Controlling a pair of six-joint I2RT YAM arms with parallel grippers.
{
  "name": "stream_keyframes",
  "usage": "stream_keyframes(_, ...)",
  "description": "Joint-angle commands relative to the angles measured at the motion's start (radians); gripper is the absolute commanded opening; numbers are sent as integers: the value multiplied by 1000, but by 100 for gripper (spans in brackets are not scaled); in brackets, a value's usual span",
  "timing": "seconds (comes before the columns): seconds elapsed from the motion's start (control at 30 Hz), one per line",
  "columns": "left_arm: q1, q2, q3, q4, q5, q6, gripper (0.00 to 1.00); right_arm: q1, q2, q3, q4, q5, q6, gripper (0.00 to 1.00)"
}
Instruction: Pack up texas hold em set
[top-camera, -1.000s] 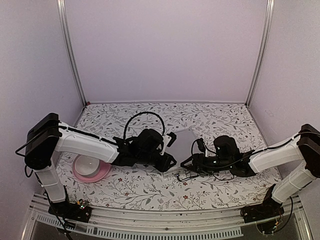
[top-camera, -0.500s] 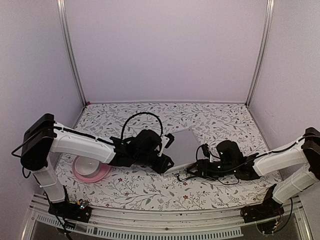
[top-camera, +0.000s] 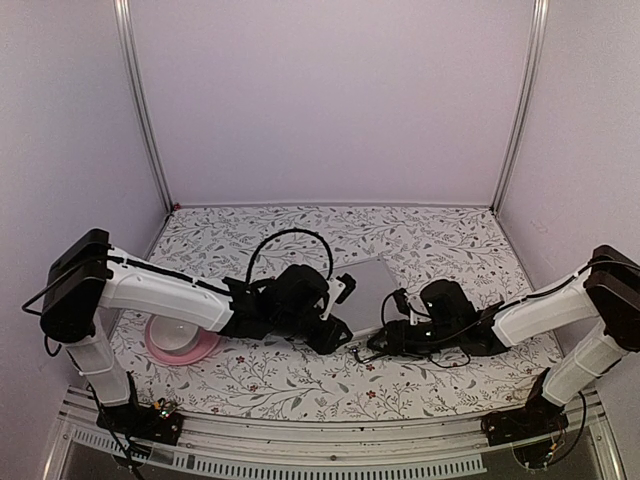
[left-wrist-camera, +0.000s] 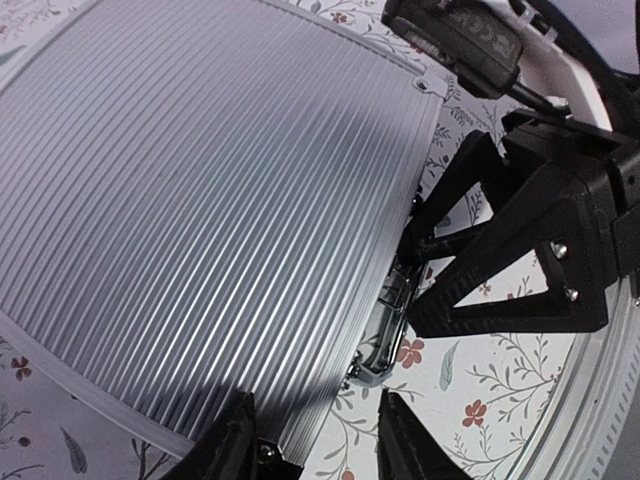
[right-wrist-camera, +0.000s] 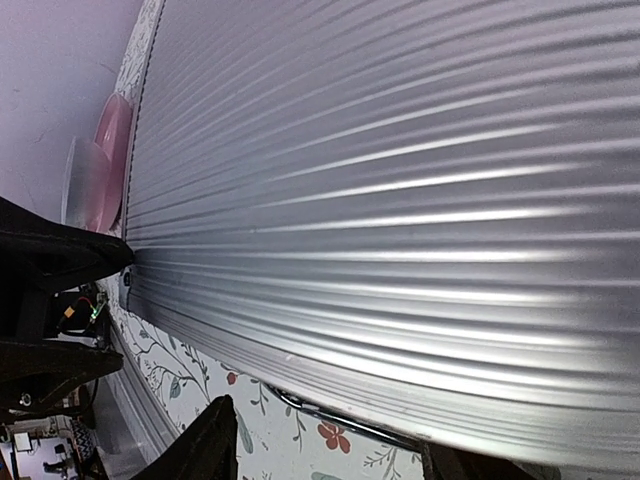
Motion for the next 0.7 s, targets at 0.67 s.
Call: stream_keyframes(0.67, -26, 52, -16, -91, 10, -31, 41, 5, -3, 5, 65, -93, 59, 61)
